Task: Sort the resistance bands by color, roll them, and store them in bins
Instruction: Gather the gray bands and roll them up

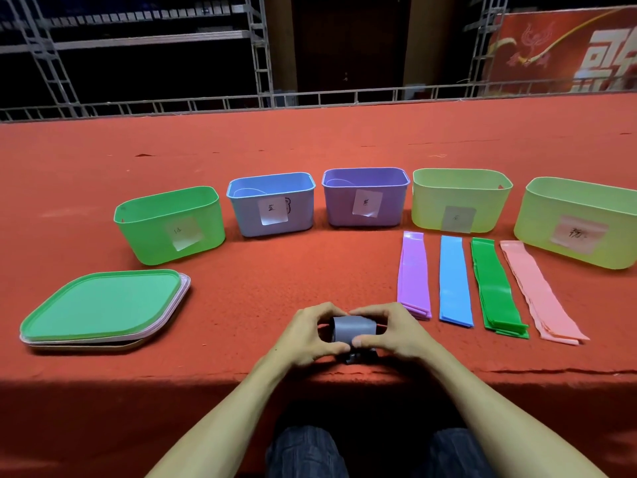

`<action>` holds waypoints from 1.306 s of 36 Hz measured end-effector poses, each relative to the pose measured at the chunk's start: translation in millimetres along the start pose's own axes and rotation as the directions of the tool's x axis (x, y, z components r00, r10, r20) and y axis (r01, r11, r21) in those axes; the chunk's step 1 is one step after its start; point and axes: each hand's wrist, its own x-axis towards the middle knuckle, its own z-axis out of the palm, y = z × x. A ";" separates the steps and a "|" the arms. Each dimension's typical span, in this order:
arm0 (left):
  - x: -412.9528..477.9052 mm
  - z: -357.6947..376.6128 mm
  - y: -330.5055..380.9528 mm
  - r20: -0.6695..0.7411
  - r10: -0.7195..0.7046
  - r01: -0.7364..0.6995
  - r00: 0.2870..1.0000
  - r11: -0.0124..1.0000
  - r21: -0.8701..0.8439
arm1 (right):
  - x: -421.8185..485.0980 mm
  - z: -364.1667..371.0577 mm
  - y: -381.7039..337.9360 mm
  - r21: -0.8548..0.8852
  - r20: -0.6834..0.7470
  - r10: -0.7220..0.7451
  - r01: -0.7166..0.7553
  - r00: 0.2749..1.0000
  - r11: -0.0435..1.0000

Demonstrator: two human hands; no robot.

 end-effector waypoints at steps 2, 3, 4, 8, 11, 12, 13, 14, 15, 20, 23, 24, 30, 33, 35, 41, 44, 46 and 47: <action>-1.3 0.4 -1.7 0.001 0.009 -0.009 1.000 1.000 0.011 | -3.6 3.3 2.3 -0.014 -0.032 -0.004 0.004 0.999 1.000; -1.8 0.8 -2.6 0.001 0.016 -0.016 1.000 1.000 0.023 | -4.8 5.0 3.3 -0.026 -0.049 -0.008 0.007 0.999 1.000; -2.2 1.4 -3.0 -0.002 0.023 -0.023 1.000 0.999 0.037 | -5.6 6.3 4.2 -0.041 -0.067 -0.014 0.012 0.998 0.999; -0.8 5.7 -2.3 -0.021 0.030 -0.029 0.999 0.998 0.048 | -5.2 7.4 8.1 -0.063 -0.113 -0.031 0.024 0.993 0.998; 1.5 6.7 -2.0 0.002 0.010 -0.010 1.000 1.000 -0.003 | -4.1 6.7 10.3 -0.058 -0.108 -0.021 0.014 0.994 0.998; 2.0 6.2 -2.1 0.013 0.001 -0.001 1.000 1.000 -0.025 | -3.1 6.2 9.9 -0.053 -0.099 -0.015 0.010 0.995 0.999; 2.4 5.6 -2.5 0.023 -0.007 0.008 1.000 0.999 -0.042 | -1.5 5.3 8.8 -0.049 -0.086 -0.010 0.006 0.996 0.999; 2.6 5.0 -2.4 0.032 -0.013 0.015 0.999 0.999 -0.051 | 0.3 4.1 7.4 -0.047 -0.069 -0.008 0.004 0.998 0.999; 2.7 4.8 -2.7 0.040 -0.023 0.025 0.999 0.998 -0.063 | 2.2 3.1 6.2 -0.051 -0.053 -0.008 0.005 0.999 0.999; 1.2 4.0 -3.2 0.081 -0.075 0.089 0.994 0.980 -0.181 | 3.7 -0.1 7.5 -0.085 -0.016 -0.008 0.007 1.000 0.996; 1.6 1.8 -3.9 0.072 -0.107 0.120 0.992 0.969 -0.216 | -0.1 2.3 10.2 -0.091 -0.029 -0.028 0.025 0.999 0.996; 2.1 2.0 -3.3 0.067 -0.103 0.116 0.992 0.970 -0.213 | -1.8 3.7 11.2 -0.091 -0.045 -0.037 0.033 0.998 0.995; 8.4 1.6 1.2 0.047 -0.062 0.069 0.997 0.984 -0.161 | -9.7 11.1 13.6 -0.102 -0.107 -0.065 0.054 0.992 0.993; 8.6 -0.5 -0.6 0.071 -0.055 0.064 0.996 0.989 -0.130 | -11.2 10.5 11.8 -0.114 -0.096 -0.065 0.054 0.993 0.992; 7.4 0.1 0.1 0.067 -0.047 0.055 0.997 0.989 -0.136 | -11.2 8.3 9.8 -0.099 -0.076 -0.044 0.037 0.996 0.994; 5.4 1.2 -0.2 0.083 -0.043 0.055 0.996 0.987 -0.149 | -12.7 4.6 7.7 -0.047 -0.041 -0.023 0.021 0.999 0.999; 3.7 3.6 1.5 0.086 -0.036 0.050 0.996 0.986 -0.161 | -15.4 3.2 7.0 -0.035 -0.028 -0.024 0.023 0.999 0.999; 3.6 4.5 2.0 0.083 -0.021 0.034 0.996 0.988 -0.154 | -16.7 1.9 6.5 -0.031 -0.022 -0.028 0.027 0.999 0.999; 3.2 4.5 2.2 0.082 -0.015 0.027 0.997 0.988 -0.150 | -17.2 1.3 6.2 -0.026 -0.019 -0.030 0.030 0.999 0.999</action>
